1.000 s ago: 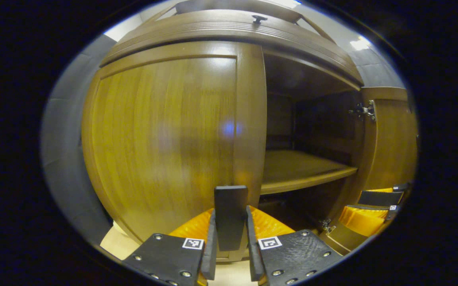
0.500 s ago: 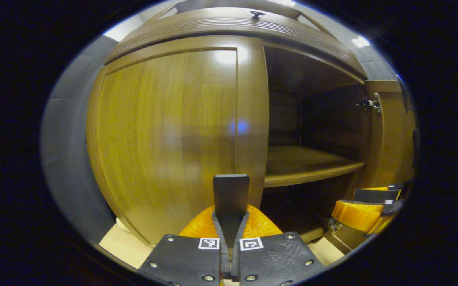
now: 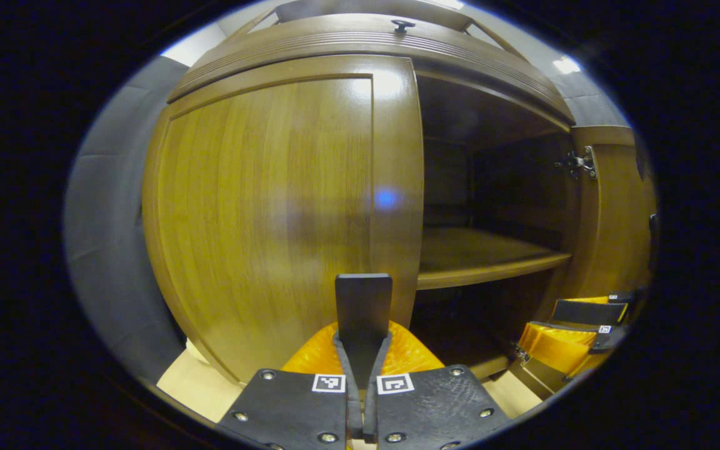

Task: Open the right door of the double-door shoe cabinet with the right hand, and open the left door with the left hand.

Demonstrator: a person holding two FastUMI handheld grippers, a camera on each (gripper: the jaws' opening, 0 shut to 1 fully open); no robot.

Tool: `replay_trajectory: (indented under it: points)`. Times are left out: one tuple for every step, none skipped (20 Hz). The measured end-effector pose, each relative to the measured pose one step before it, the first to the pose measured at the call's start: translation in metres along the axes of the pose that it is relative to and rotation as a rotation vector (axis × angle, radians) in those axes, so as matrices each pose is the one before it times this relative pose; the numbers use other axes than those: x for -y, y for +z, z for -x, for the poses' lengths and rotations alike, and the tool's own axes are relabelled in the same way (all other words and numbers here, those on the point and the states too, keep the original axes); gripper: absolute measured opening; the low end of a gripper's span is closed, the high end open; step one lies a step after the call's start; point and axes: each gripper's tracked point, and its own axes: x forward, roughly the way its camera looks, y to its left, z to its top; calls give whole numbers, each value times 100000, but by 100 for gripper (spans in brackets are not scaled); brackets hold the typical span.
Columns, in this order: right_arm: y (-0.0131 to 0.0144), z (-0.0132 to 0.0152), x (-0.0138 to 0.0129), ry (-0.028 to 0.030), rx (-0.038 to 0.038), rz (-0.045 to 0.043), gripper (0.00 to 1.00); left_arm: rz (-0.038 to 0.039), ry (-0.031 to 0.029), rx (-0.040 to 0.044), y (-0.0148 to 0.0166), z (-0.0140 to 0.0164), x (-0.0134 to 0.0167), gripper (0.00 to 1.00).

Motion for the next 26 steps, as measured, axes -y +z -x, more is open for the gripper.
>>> replay_trajectory:
  points:
    - [110,-211,207,-823,-72,-726,93,51,-613,-34,389,107,140,5]
    - [159,-305,364,-978,-18,-225,93,166,-452,39,73,-88,8,5]
    - [124,-164,157,-1071,-79,275,93,67,-458,131,-181,-227,18,5]
    - [191,-298,17,-1010,42,411,98,-2,-455,293,112,-16,19,5]
    - [-24,-334,-213,-830,-99,241,98,-2,-475,349,-103,21,50,5]
    - [-243,-497,-518,-485,-397,-117,98,4,-771,-132,25,-15,19,5]
    - [100,-282,-455,-86,85,-290,98,60,-851,-104,-155,132,103,5]
    - [254,-380,-171,-277,737,101,98,107,-882,-103,26,-56,68,4]
    - [508,-229,-52,-489,872,602,98,102,-786,-70,-81,-35,35,5]
    - [597,-75,523,-455,691,654,98,146,-574,19,9,-18,27,5]
    - [419,-218,227,-439,436,364,98,128,-252,61,-70,124,16,4]
    - [319,-174,163,-380,364,-13,93,91,-96,271,25,-39,-38,4]
    - [103,-366,123,-276,-51,-39,93,-25,-36,270,-46,7,-47,5]
    - [-133,-380,72,-310,-578,59,93,128,68,163,92,-73,-6,5]
    - [-173,-374,53,-396,-784,-108,93,337,235,122,-65,104,-5,5]
    - [-119,-214,118,-347,-808,-434,98,321,416,23,-26,-27,-1,4]
    - [-87,-254,17,-195,-542,-509,93,216,551,243,51,124,-94,4]
    - [-148,-29,151,-244,-704,-397,93,276,688,225,19,-53,-80,4]
    - [-87,87,-93,-37,-628,-201,93,566,851,151,10,50,-60,4]
    - [-150,-69,63,76,-426,8,93,517,757,187,57,-30,-67,4]
    - [-2,-75,124,20,-240,314,98,86,486,244,40,-13,-34,5]
    - [-90,-297,244,-55,-135,468,93,-643,-107,340,107,-109,-28,5]
    - [25,-133,238,21,-102,394,93,-517,-311,314,46,18,-34,5]
    - [-182,12,76,40,-157,169,93,-32,-212,506,-100,-105,165,4]
    - [-85,-64,74,241,-260,-39,93,320,-31,1076,-78,124,43,4]
    - [-151,-180,-64,213,-443,33,93,-28,132,1072,46,-94,-85,4]
